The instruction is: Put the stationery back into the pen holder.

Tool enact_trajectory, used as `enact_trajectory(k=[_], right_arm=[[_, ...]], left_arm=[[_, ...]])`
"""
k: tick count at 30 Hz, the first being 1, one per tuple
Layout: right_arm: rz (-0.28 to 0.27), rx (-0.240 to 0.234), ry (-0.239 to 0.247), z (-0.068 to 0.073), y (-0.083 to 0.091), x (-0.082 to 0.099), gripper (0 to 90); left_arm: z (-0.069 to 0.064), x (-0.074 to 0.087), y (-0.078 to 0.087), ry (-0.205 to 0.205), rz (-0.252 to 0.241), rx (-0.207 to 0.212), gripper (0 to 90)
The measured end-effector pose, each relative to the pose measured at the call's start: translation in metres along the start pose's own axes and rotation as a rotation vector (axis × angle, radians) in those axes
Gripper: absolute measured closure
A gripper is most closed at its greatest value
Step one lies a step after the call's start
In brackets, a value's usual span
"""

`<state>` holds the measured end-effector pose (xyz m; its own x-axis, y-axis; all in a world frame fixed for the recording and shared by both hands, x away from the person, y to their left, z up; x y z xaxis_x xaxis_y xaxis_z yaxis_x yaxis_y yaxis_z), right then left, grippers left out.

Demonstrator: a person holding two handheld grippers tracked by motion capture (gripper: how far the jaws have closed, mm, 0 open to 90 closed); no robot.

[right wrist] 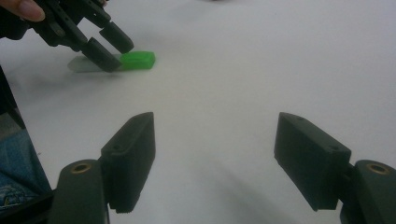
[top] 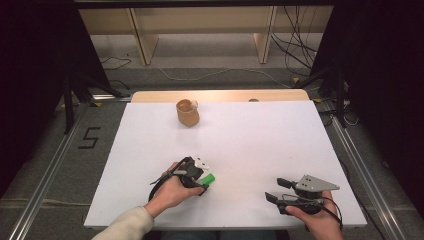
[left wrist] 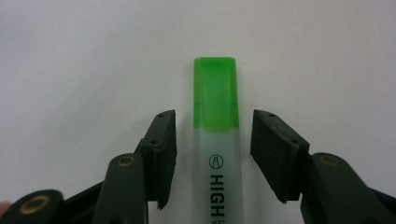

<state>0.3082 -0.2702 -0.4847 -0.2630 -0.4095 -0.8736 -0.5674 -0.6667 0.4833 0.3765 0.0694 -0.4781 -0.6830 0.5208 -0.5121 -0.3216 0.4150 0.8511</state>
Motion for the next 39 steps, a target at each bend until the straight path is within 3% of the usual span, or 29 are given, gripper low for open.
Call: enact_trajectory(k=[14,26,39], right_arm=[[0.002,0.0,-0.002,0.0,0.0,0.0,29.8],[0.002,-0.001,-0.003,0.001,0.0,0.0,29.8],[0.001,-0.002,-0.003,0.001,0.0,0.0,29.8]], left_arm=[[-0.003,-0.019,-0.012,0.003,0.005,0.002,53.6],[-0.004,-0.02,-0.015,0.022,0.022,-0.007,65.7],[-0.005,-0.02,-0.015,0.029,0.015,-0.012,66.8]])
Point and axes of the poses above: each handheld gripper's, and its own axes: y roughly backward along the jaws, x roughly out of its underside, z roughly to its left, the point moved 1 cm from there along -y, roughly forward along the jaws, and after that the axes turned 12 degrees about y, right-handed, at the moved point
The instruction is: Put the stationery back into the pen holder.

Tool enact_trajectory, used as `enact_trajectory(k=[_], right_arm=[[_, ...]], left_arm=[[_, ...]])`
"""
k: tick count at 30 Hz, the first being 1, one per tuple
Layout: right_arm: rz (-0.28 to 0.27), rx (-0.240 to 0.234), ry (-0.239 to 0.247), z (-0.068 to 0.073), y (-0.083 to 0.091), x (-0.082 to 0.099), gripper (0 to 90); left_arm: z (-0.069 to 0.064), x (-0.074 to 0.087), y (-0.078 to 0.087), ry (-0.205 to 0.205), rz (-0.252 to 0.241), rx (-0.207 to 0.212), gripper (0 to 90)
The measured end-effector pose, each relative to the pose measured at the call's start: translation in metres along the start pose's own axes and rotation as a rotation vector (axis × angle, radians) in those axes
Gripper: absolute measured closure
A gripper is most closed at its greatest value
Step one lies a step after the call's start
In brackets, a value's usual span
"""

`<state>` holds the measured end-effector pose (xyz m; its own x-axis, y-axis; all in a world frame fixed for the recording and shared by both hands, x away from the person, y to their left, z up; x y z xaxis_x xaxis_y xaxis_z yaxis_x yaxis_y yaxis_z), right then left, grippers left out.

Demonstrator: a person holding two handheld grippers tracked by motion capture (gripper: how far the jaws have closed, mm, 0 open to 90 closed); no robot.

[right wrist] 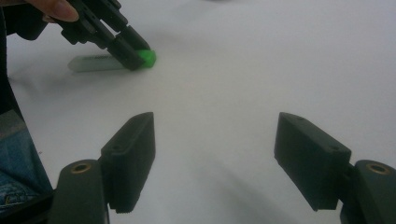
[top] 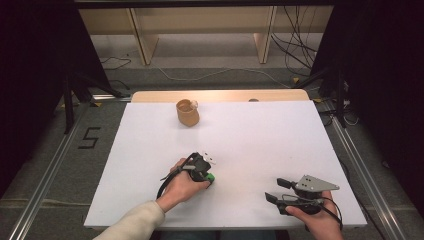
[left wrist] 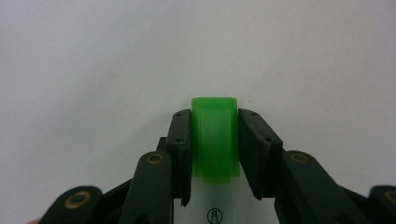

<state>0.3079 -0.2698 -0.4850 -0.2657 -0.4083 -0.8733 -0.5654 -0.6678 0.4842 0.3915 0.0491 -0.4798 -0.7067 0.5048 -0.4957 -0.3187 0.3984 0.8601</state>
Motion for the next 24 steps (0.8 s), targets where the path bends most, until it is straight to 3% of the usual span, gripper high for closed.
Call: enact_trajectory(k=[7,24], right_arm=[[0.001,0.0,-0.003,0.0,0.001,0.0,29.8],[-0.002,-0.001,-0.003,0.0,0.001,0.0,29.7]], left_arm=[[0.002,0.0,0.008,0.019,-0.067,0.024,66.9],[0.012,-0.002,0.032,0.026,-0.341,0.021,66.9]])
Point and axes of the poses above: each handheld gripper's, and its own axes: y roughly backward along the jaws, x roughly out of its underside, z roughly to its left, the point moved 1 cm from there along -y, roughly forward along the jaws, and after that the axes turned 12 degrees about y, right-handed, at the moved point
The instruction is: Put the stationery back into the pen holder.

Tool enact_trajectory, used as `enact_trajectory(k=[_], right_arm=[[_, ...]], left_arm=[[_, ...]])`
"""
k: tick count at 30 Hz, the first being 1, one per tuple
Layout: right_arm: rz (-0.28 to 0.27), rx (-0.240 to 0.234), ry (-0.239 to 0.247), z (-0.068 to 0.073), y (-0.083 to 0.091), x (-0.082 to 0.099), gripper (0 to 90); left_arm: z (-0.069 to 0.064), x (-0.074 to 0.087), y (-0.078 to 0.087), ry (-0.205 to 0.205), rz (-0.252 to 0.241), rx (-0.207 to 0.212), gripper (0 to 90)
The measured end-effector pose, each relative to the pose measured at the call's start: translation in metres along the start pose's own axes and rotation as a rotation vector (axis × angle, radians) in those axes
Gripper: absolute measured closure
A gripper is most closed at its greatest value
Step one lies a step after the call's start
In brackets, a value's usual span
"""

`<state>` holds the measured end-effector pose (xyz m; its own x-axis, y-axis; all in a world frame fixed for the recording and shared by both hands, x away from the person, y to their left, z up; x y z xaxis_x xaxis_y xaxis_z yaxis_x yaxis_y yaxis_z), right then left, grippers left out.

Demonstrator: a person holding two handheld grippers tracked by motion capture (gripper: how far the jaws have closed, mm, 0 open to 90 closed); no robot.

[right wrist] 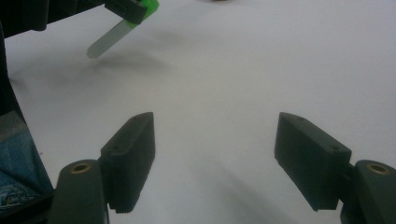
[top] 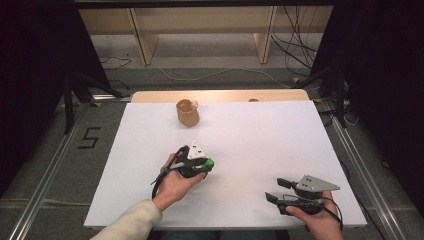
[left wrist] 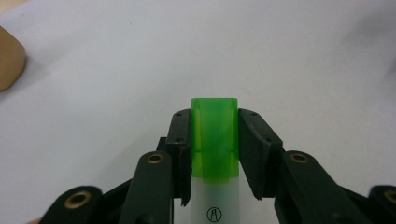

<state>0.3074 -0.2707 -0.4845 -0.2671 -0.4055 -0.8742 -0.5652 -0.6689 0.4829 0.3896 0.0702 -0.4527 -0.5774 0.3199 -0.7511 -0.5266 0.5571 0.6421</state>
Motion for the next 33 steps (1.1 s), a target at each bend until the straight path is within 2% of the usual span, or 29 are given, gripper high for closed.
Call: enact_trajectory(k=[3,7,11,26,33], right_arm=[[-0.001,0.001,0.002,0.0,0.0,0.0,29.7],[-0.001,0.001,0.0,0.0,0.0,0.0,29.7],[-0.002,0.001,0.0,0.0,0.0,0.0,29.7],[-0.007,0.001,-0.002,0.0,0.0,0.0,29.7],[-0.009,0.002,-0.001,0.0,0.0,0.0,29.7]], left_arm=[[0.002,-0.002,0.003,0.007,-0.037,0.002,66.9],[0.003,-0.004,0.006,-0.015,-0.082,0.001,66.9],[0.005,-0.005,0.007,-0.017,-0.12,0.001,66.9],[0.022,-0.01,0.015,0.012,-0.214,-0.001,66.9],[0.032,-0.015,0.02,0.013,-0.254,-0.009,66.9]])
Point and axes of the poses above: each handheld gripper's, and its own axes: y roughly backward along the jaws, x roughly out of its underside, z roughly to its left, the point moved 1 cm from there along -y, roughly forward along the jaws, and after that the axes turned 12 degrees about y, right-handed, at the moved point
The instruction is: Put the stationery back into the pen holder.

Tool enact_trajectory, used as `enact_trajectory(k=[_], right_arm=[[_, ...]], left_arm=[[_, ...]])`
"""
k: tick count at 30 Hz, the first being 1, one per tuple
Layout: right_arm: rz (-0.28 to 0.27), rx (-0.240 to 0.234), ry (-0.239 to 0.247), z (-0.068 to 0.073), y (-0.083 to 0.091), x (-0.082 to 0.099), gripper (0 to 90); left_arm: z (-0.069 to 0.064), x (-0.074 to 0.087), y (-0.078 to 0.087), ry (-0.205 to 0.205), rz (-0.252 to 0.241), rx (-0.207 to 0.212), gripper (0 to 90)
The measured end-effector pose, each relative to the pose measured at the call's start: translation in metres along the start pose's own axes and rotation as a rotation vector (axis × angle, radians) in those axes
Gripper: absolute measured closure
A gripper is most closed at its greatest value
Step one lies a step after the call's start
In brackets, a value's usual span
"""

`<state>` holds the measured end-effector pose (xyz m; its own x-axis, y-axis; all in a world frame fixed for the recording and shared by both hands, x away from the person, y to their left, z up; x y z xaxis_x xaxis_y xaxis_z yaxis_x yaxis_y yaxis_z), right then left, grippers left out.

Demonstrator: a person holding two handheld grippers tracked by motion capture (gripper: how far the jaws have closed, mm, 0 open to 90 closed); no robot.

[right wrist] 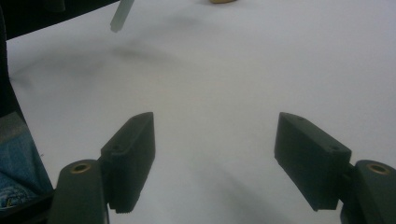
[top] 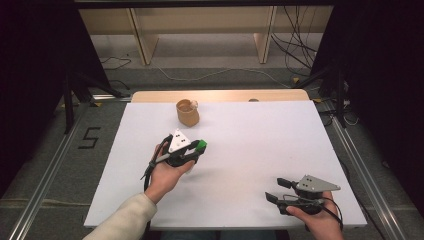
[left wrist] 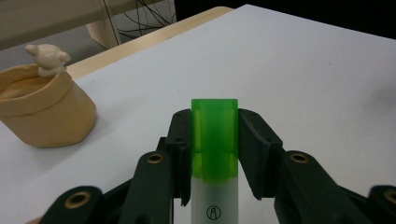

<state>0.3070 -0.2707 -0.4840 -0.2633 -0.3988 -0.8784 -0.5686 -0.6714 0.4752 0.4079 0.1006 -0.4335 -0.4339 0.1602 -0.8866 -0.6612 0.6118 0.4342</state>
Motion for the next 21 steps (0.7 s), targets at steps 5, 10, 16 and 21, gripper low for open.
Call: enact_trajectory(k=[5,10,16,21], right_arm=[[-0.002,0.0,0.0,0.0,0.0,0.0,29.7],[-0.005,0.002,0.001,0.0,0.0,0.0,29.7],[-0.004,0.002,0.001,0.0,0.0,0.0,29.7],[-0.005,0.001,0.0,0.0,0.0,0.0,29.7]], left_arm=[[0.007,-0.005,0.001,0.01,-0.022,-0.008,66.9],[0.014,-0.012,0.002,0.01,-0.041,-0.021,66.9],[0.023,-0.017,0.005,0.021,-0.064,-0.037,66.9],[0.028,-0.02,0.005,0.005,-0.088,-0.04,66.9]])
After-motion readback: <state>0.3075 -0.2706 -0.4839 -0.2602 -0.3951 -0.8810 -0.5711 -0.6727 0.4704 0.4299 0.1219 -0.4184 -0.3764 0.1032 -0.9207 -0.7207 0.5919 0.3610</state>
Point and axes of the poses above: each handheld gripper's, and its own axes: y roughly backward along the jaws, x roughly out of its underside, z roughly to its left, the point moved 1 cm from there along -y, roughly forward along the jaws, and after that the axes turned 12 degrees about y, right-handed, at the moved point
